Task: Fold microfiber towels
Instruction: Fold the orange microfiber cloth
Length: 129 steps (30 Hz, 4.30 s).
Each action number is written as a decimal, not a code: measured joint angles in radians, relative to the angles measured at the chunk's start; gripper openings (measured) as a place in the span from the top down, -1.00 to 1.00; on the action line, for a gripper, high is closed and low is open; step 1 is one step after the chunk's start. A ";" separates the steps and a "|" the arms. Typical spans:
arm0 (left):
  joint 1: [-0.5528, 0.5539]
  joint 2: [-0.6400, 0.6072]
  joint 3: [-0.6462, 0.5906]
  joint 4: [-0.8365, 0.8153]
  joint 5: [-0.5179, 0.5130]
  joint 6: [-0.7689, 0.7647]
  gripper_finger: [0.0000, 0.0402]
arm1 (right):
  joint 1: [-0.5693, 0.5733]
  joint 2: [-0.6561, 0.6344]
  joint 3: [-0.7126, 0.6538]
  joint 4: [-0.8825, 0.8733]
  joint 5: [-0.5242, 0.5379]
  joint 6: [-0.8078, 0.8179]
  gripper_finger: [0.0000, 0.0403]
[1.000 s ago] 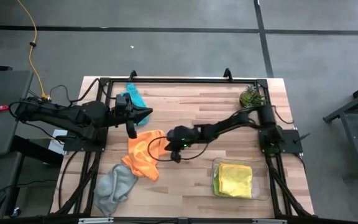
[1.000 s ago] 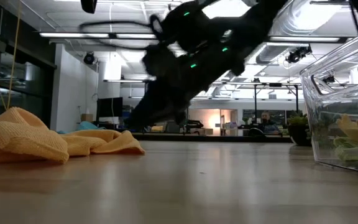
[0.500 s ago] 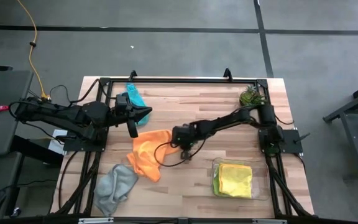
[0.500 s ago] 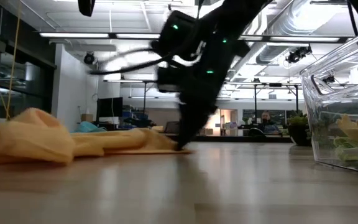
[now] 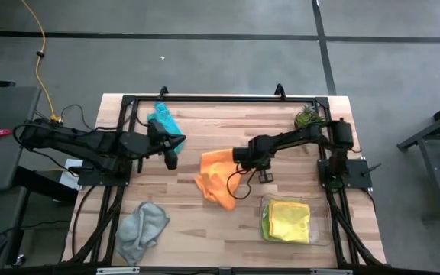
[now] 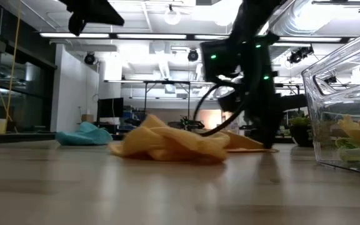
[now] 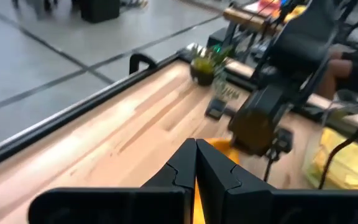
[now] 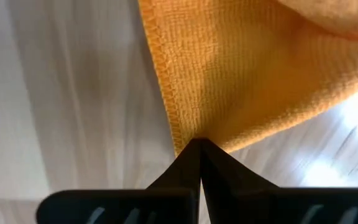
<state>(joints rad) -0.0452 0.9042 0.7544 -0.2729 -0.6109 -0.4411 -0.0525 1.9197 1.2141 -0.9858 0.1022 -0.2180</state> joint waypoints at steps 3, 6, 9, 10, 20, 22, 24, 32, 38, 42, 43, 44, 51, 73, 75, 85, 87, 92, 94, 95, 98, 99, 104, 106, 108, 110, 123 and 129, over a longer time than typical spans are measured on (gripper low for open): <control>0.000 0.064 0.000 0.001 0.001 -0.029 1.00 | 0.000 -0.074 -0.090 0.047 -0.004 0.040 1.00; 0.024 0.163 0.000 0.011 0.030 -0.059 1.00 | 0.000 -0.173 -0.173 0.116 -0.035 0.099 1.00; 0.080 0.283 -0.001 0.062 0.144 -0.071 1.00 | 0.000 -0.278 -0.248 0.184 -0.052 0.175 1.00; 0.101 0.325 -0.001 0.094 0.186 -0.061 1.00 | 0.000 -0.315 -0.270 0.211 -0.053 0.198 1.00; 0.284 0.673 0.000 0.329 0.553 0.034 1.00 | 0.008 -0.486 -0.472 0.506 -0.211 0.495 1.00; 0.305 0.721 0.000 0.336 0.595 0.033 1.00 | 0.015 -0.474 -0.526 0.623 -0.212 0.569 1.00; 0.321 0.758 0.000 0.338 0.629 0.033 1.00 | 0.021 -0.457 -0.577 0.756 -0.205 0.648 1.00; 0.334 0.841 0.000 0.355 0.652 0.034 1.00 | 0.021 -0.372 -0.613 0.971 -0.041 0.844 1.00; 0.334 0.840 0.000 0.351 0.637 0.077 1.00 | 0.024 -0.322 -0.593 0.978 -0.051 0.862 1.00; 0.350 0.829 0.000 0.294 0.637 0.127 1.00 | 0.039 -0.317 -0.587 0.907 -0.078 0.790 1.00; 0.357 0.829 0.001 0.278 0.638 0.144 1.00 | 0.041 -0.327 -0.587 0.870 -0.084 0.770 1.00; 0.364 0.823 0.003 0.252 0.641 0.162 1.00 | 0.041 -0.332 -0.588 0.836 -0.089 0.741 1.00; 0.405 0.765 0.004 0.066 0.639 0.352 1.00 | 0.036 -0.406 -0.589 0.623 -0.112 0.448 1.00; 0.426 0.530 -0.001 0.218 0.596 0.205 1.00 | -0.027 -0.876 -0.597 0.267 0.113 0.714 1.00; 0.420 0.539 0.000 0.251 0.603 0.145 1.00 | -0.061 -0.896 -0.599 0.241 0.137 0.821 1.00; 0.337 0.549 0.000 0.334 0.612 -0.026 1.00 | -0.234 -0.909 -0.800 0.428 -0.080 1.076 0.49; 0.321 0.549 0.000 0.354 0.612 -0.046 1.00 | -0.252 -0.909 -0.824 0.478 -0.079 1.114 0.34; 0.289 0.549 0.000 0.404 0.612 -0.105 1.00 | -0.278 -0.894 -0.845 0.489 -0.079 1.197 0.14; 0.278 0.549 0.000 0.413 0.611 -0.110 1.00 | -0.278 -0.876 -0.845 0.496 -0.079 1.216 0.13; 0.272 0.549 0.000 0.415 0.607 -0.110 1.00 | -0.277 -0.865 -0.845 0.507 -0.079 1.228 0.13; 0.260 0.549 0.000 0.416 0.603 -0.113 1.00 | -0.277 -0.828 -0.845 0.572 -0.080 1.249 0.17; 0.258 0.549 0.000 0.416 0.602 -0.119 1.00 | -0.277 -0.812 -0.845 0.599 -0.080 1.259 0.18; 0.253 0.549 0.000 0.415 0.599 -0.150 1.00 | -0.273 -0.743 -0.840 0.637 -0.091 1.317 0.32; 0.253 0.549 0.000 0.415 0.599 -0.159 1.00 | -0.265 -0.733 -0.839 0.629 -0.080 1.335 0.39; 0.253 0.549 0.000 0.415 0.599 -0.162 1.00 | -0.257 -0.734 -0.840 0.627 -0.069 1.336 0.48; 0.253 0.549 0.000 0.415 0.600 -0.163 1.00 | -0.251 -0.747 -0.843 0.626 -0.065 1.336 0.61; 0.330 0.478 0.000 0.461 0.633 -0.131 1.00 | -0.125 -0.862 -0.641 0.652 -0.120 1.024 0.99; 0.366 0.481 0.000 0.453 0.626 -0.096 0.99 | 0.044 -0.826 -0.529 0.691 -0.218 0.772 1.00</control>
<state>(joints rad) 0.3206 1.3852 0.7544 0.1802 0.0149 -0.5373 -0.0085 1.0936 0.6847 -0.2943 -0.1160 0.5541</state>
